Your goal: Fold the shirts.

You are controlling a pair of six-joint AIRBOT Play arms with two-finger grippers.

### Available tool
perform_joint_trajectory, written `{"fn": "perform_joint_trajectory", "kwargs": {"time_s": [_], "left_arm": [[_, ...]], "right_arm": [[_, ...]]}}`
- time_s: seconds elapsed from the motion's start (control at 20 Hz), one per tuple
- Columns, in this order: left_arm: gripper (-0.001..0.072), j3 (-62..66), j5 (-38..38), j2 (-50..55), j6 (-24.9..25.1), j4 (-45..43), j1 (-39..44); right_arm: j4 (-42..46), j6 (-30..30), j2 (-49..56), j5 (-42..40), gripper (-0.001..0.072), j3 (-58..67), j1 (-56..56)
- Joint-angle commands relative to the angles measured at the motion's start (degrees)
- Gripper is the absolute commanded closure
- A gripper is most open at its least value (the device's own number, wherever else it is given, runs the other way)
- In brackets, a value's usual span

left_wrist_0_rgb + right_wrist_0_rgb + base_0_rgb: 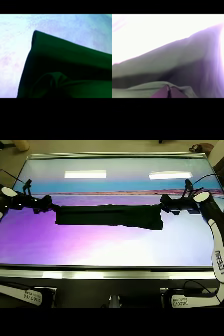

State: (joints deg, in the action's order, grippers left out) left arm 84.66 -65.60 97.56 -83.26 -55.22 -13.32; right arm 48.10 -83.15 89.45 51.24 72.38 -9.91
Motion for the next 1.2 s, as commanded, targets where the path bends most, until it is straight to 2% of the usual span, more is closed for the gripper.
{"fn": "perform_joint_trajectory", "kwargs": {"time_s": [0.0,0.05,0.1,0.15,0.2,0.3,0.4,0.5,0.65,0.8,0.85,0.9,0.95,1.05,1.15], "left_arm": [[0.0563,5.27,-1.42,8.41,-2.29,2.67,1.77],[0.0341,5.27,-1.44,9.01,-2.29,2.75,2.12],[0.0064,5.29,-1.44,9.07,-2.29,2.75,2.21],[0.0007,5.7,-1.77,8.87,-2.16,2.71,1.84],[0.0009,6.6,-2.58,8.52,-1.9,2.71,1.05],[0.0017,8.5,-6.01,7.23,0.46,2.73,-0.87],[0.0017,8.9,-7.76,4.92,1.01,2.71,-1.86],[0.0018,8.9,-8.28,2.36,0.98,2.73,-1.51],[0.0019,8.9,-9.79,-1.68,0.98,2.73,0.46],[0.0018,8.9,-10.08,-4.61,0.98,2.73,3.39],[0.0019,8.9,-10.08,-4.83,0.98,2.73,4.81],[0.0023,8.74,-9.86,-4.68,0.98,2.73,6.43],[0.0077,8.39,-9.33,-4.22,0.98,2.75,8.55],[0.0651,6.54,-5.22,-2.75,1.01,2.75,13.86],[0.0678,4.98,0.37,0.46,0.79,3.37,20.61]], "right_arm": [[-3.93,0.42,8.09,-2.75,0.0691,2.54,1.27],[-4.04,0.72,9.14,-2.86,0.0601,2.56,2.03],[-4.04,1.57,9.29,-3.21,0.0327,2.58,2.45],[-3.93,4.52,8.76,-1.68,0.0038,3.19,2.16],[-2.21,7.82,7.63,1.84,0.0001,4.22,1.14],[8.59,4.31,5.11,7.54,-0.0003,4.98,-1.68],[15.1,1.66,5.42,14.03,-0.0005,4.74,-3.72],[13.53,1.73,8.02,17.84,-0.0006,4.61,-3.65],[3.82,1.79,12.66,17.16,-0.0006,4.63,-1.46],[-1.16,0.37,15.37,13.07,0.0005,4.63,2.8],[-1.77,-0.55,15.54,11.87,0.0093,4.63,4.07],[-2.03,-0.63,15.34,11.47,0.0418,5.01,4.85],[-2.78,-1.55,14.86,12.41,0.0683,5.97,4.9],[-3.3,-0.39,12.13,15.91,0.0694,8.87,4.72],[-2.95,-0.11,7.21,18.82,0.0695,11.65,4.85]]}}
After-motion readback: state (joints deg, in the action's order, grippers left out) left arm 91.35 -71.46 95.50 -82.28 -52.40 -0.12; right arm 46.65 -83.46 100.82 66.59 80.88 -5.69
